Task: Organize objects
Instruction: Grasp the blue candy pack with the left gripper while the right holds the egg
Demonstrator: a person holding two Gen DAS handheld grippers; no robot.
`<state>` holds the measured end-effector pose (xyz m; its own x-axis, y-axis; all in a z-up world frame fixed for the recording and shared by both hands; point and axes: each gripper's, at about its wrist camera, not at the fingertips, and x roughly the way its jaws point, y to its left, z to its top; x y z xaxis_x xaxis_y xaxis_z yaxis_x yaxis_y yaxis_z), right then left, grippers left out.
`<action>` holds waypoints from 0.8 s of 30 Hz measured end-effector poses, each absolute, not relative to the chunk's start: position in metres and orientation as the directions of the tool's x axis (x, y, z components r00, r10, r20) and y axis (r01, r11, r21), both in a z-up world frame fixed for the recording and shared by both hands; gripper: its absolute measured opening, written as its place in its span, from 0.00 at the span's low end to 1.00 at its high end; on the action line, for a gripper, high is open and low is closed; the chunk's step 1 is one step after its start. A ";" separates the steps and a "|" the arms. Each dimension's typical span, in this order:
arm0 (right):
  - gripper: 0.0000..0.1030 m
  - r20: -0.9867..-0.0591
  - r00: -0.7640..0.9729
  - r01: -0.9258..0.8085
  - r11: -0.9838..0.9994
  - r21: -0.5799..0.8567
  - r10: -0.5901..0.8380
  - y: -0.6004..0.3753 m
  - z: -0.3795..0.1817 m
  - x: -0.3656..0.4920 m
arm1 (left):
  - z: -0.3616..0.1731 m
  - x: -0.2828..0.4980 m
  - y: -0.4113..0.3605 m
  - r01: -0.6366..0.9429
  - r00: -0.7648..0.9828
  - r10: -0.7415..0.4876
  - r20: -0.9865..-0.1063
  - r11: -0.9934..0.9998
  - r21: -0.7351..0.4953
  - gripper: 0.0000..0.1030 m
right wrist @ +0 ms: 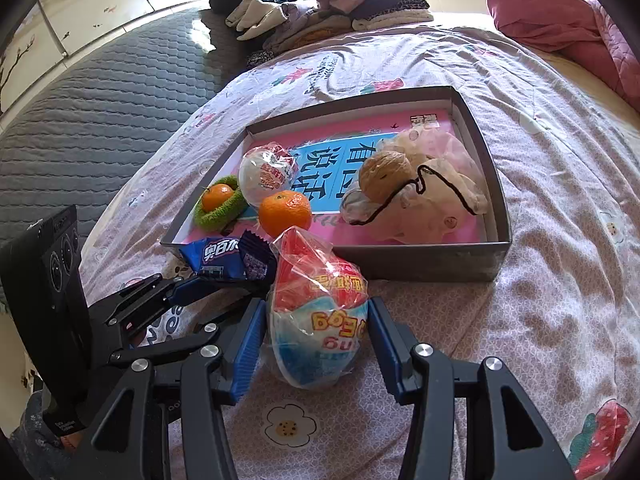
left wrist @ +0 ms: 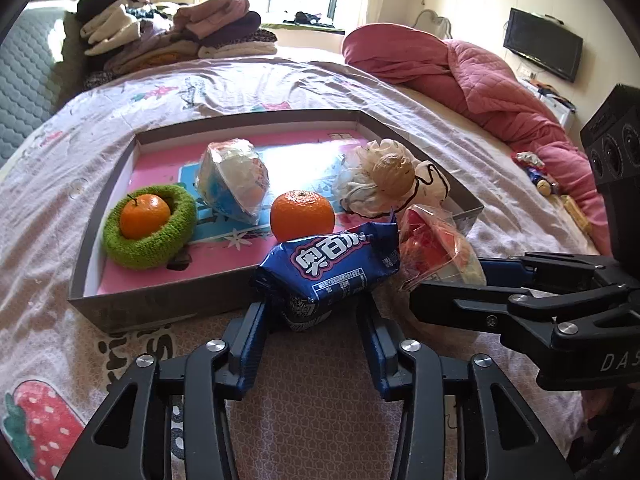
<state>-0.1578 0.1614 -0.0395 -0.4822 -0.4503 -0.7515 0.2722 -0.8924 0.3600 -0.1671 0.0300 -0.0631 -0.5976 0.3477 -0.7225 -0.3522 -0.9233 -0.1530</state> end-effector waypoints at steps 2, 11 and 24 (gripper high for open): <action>0.50 -0.749 -0.484 0.278 -0.891 0.359 -0.453 0.160 -0.038 -0.157 | -0.063 -0.168 0.028 -0.363 -0.587 0.375 -0.717 -0.914 -0.181 0.40; 0.49 -0.745 -0.493 0.272 -0.893 0.359 -0.450 0.165 -0.034 -0.158 | -0.063 -0.169 0.024 -0.387 -0.569 0.443 -0.693 -0.888 -0.249 0.36; 0.49 -0.731 -0.515 0.283 -0.893 0.349 -0.448 0.165 -0.022 -0.158 | -0.056 -0.164 0.019 -0.396 -0.576 0.466 -0.672 -0.878 -0.270 0.30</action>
<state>-0.1580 0.1652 -0.0221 -0.5150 -0.4485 -0.7305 0.2832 -0.8934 0.3488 -0.1642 0.0191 -0.0556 -0.5758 0.4662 -0.6717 -0.3963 -0.8777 -0.2695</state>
